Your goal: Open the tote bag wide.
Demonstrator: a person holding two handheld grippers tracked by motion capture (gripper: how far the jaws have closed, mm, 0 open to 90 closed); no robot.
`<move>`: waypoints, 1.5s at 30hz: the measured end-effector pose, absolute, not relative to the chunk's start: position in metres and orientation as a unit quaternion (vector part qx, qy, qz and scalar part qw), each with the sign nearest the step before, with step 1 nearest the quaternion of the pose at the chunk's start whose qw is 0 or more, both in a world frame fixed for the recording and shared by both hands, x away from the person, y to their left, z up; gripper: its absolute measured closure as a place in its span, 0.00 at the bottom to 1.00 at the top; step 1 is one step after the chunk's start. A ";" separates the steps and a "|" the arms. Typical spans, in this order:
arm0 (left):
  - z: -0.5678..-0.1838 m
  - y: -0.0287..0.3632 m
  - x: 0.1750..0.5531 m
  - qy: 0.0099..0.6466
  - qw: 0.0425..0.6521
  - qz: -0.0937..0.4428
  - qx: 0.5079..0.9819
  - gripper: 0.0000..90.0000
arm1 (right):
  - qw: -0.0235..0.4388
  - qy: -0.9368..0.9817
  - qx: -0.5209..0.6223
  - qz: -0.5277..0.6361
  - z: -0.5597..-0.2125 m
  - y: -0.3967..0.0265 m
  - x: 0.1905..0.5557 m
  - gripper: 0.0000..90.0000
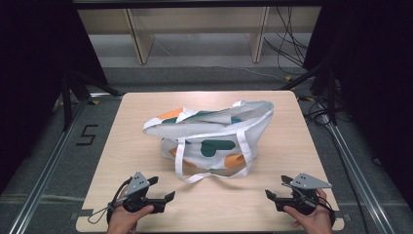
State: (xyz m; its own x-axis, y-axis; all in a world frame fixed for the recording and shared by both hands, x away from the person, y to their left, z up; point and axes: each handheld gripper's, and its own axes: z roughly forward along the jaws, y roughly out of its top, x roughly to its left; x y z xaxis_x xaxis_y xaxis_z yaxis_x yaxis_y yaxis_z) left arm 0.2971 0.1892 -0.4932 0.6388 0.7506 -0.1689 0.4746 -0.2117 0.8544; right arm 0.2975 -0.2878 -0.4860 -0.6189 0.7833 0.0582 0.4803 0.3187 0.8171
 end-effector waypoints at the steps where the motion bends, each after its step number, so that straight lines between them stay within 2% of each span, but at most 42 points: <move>1: -0.493 0.189 0.297 0.401 0.485 0.143 0.764 0.17 | 0.172 0.788 0.409 0.427 -0.486 -0.286 0.296 0.23; 12: -0.492 0.190 0.298 0.408 0.490 0.125 0.760 0.18 | 0.166 0.786 0.409 0.434 -0.484 -0.285 0.299 0.23; 17: -0.482 0.190 0.306 0.409 0.499 0.112 0.756 0.33 | 0.171 0.789 0.402 0.433 -0.470 -0.282 0.309 0.24; 19: -0.476 0.189 0.309 0.405 0.502 0.115 0.756 0.34 | 0.183 0.793 0.389 0.432 -0.467 -0.282 0.313 0.26; 22: -0.467 0.188 0.317 0.398 0.497 0.112 0.763 0.50 | 0.175 0.795 0.385 0.434 -0.451 -0.275 0.324 0.34; 23: -0.464 0.189 0.320 0.386 0.494 0.107 0.771 0.50 | 0.175 0.795 0.385 0.434 -0.451 -0.275 0.324 0.34; 24: -0.458 0.190 0.326 0.388 0.493 0.107 0.772 0.57 | 0.162 0.802 0.377 0.434 -0.441 -0.272 0.331 0.45; 27: -0.443 0.193 0.333 0.374 0.487 0.112 0.781 0.73 | 0.163 0.815 0.349 0.433 -0.425 -0.268 0.343 0.58; 28: -0.443 0.193 0.333 0.374 0.487 0.112 0.781 0.77 | 0.163 0.815 0.349 0.433 -0.425 -0.268 0.343 0.58; 29: -0.439 0.192 0.335 0.373 0.486 0.112 0.782 0.77 | 0.170 0.817 0.345 0.430 -0.419 -0.266 0.345 0.65; 30: -0.424 0.193 0.341 0.359 0.490 0.141 0.782 0.87 | 0.179 0.830 0.321 0.419 -0.406 -0.262 0.350 0.78; 32: -0.418 0.193 0.345 0.356 0.492 0.133 0.783 0.94 | 0.193 0.834 0.302 0.420 -0.392 -0.258 0.357 0.89; 33: -0.413 0.193 0.348 0.360 0.497 0.129 0.779 0.94 | 0.193 0.834 0.302 0.420 -0.392 -0.258 0.357 0.89; 34: -0.399 0.191 0.361 0.353 0.490 0.136 0.785 0.97 | 0.198 0.834 0.293 0.423 -0.380 -0.253 0.365 0.95; 36: -0.390 0.188 0.375 0.350 0.485 0.144 0.788 0.99 | 0.198 0.836 0.286 0.425 -0.367 -0.249 0.376 0.98; 44: -0.362 0.178 0.417 0.361 0.476 0.157 0.786 0.99 | 0.216 0.842 0.263 0.418 -0.326 -0.230 0.407 1.00; 45: -0.361 0.176 0.424 0.361 0.476 0.155 0.787 0.99 | 0.228 0.846 0.256 0.409 -0.319 -0.220 0.420 1.00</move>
